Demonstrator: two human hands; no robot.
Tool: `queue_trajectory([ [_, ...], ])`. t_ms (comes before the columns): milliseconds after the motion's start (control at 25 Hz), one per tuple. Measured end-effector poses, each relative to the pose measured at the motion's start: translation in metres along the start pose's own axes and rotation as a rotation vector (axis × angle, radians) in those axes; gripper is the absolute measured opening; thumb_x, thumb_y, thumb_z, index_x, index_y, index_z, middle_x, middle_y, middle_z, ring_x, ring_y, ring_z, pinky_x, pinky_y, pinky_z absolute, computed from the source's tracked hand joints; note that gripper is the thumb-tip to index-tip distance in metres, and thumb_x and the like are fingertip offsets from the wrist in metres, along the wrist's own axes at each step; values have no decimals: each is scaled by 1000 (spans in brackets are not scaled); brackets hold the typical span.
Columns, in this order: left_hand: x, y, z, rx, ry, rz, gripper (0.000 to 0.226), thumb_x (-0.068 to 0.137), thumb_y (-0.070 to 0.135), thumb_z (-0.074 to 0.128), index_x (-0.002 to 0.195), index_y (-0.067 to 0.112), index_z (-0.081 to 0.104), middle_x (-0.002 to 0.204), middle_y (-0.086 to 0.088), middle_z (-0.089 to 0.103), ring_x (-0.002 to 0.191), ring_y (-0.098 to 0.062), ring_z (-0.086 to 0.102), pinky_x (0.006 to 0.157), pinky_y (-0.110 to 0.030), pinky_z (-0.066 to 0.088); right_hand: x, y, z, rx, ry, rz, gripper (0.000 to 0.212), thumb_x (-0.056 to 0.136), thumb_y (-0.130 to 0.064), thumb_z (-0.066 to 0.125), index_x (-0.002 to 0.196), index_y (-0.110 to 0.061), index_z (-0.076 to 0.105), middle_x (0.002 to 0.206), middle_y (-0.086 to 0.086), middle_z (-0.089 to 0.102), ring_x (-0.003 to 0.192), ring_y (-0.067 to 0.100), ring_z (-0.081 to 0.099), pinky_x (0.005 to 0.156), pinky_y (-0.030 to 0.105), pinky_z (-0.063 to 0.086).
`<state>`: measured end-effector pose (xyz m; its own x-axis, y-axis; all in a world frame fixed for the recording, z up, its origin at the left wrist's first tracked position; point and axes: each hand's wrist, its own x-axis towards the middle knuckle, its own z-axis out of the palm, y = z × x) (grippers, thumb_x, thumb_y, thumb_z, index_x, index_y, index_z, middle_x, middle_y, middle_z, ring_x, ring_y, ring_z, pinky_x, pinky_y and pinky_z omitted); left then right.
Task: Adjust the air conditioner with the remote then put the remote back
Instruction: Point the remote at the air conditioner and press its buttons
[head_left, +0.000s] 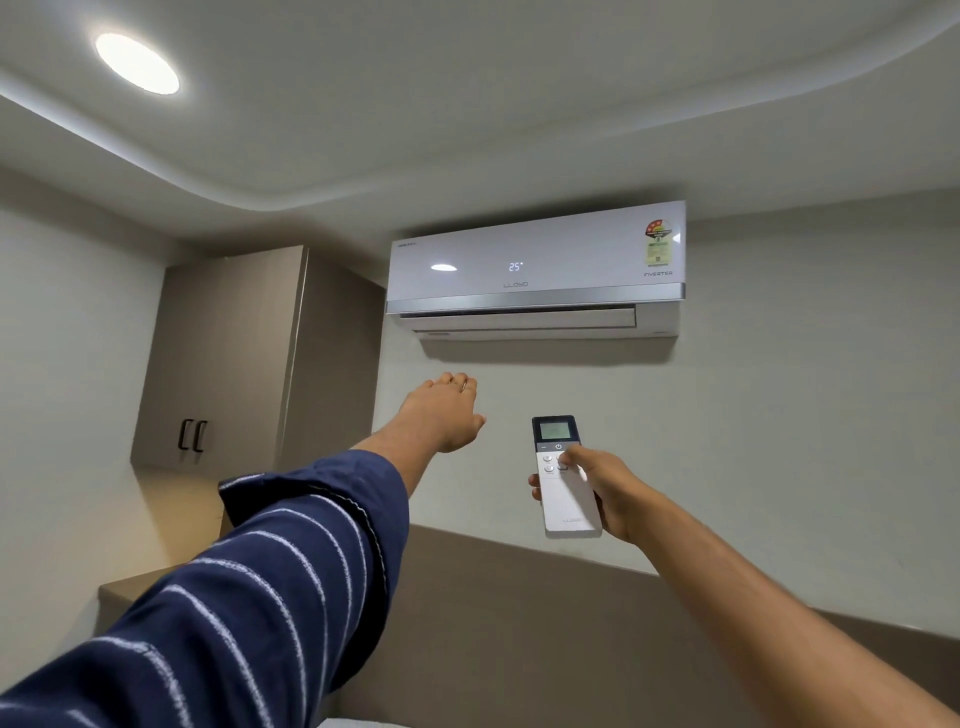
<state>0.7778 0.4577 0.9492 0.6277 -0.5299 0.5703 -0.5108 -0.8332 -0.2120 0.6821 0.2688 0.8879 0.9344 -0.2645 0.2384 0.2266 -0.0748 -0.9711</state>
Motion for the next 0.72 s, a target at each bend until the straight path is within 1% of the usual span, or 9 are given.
queue_trajectory([
  [120,-2,1,1,-11,-4,4,65,101,39,28,155,7,9,163,-10,10,150,-26,12,121,-40,16,1,1,3,7,11,1,23,89,-10,39,99,-8,59,73,12,77,63,24,73,55,28,58],
  [320,-4,0,-3,-3,-2,5,66,101,39,27,155,7,8,163,-10,10,150,-26,12,121,-40,15,-1,0,8,55,11,10,31,85,-10,36,104,-6,60,75,15,76,66,29,71,65,34,55],
  [400,-5,0,-7,-5,3,8,66,101,39,27,155,6,8,163,-11,10,150,-26,12,121,-40,15,-3,0,8,57,13,16,31,85,-10,35,104,-6,60,75,14,76,66,28,71,65,34,55],
  [560,-9,3,-8,-1,11,5,67,101,40,27,155,6,7,163,-11,8,150,-26,10,122,-40,15,-8,-1,13,52,23,31,25,85,-9,39,99,-7,59,70,12,75,59,25,71,59,30,56],
  [640,-10,4,-10,3,14,5,67,101,41,27,155,6,6,163,-11,8,150,-26,10,122,-40,14,-8,-3,18,55,50,30,23,84,-10,41,97,-6,59,68,12,75,57,24,71,60,30,56],
  [720,-10,4,-13,1,21,3,67,101,41,27,155,6,6,163,-11,8,150,-27,10,122,-40,14,-6,-7,22,55,87,30,22,84,-11,41,96,-5,59,71,14,74,60,26,70,62,32,55],
])
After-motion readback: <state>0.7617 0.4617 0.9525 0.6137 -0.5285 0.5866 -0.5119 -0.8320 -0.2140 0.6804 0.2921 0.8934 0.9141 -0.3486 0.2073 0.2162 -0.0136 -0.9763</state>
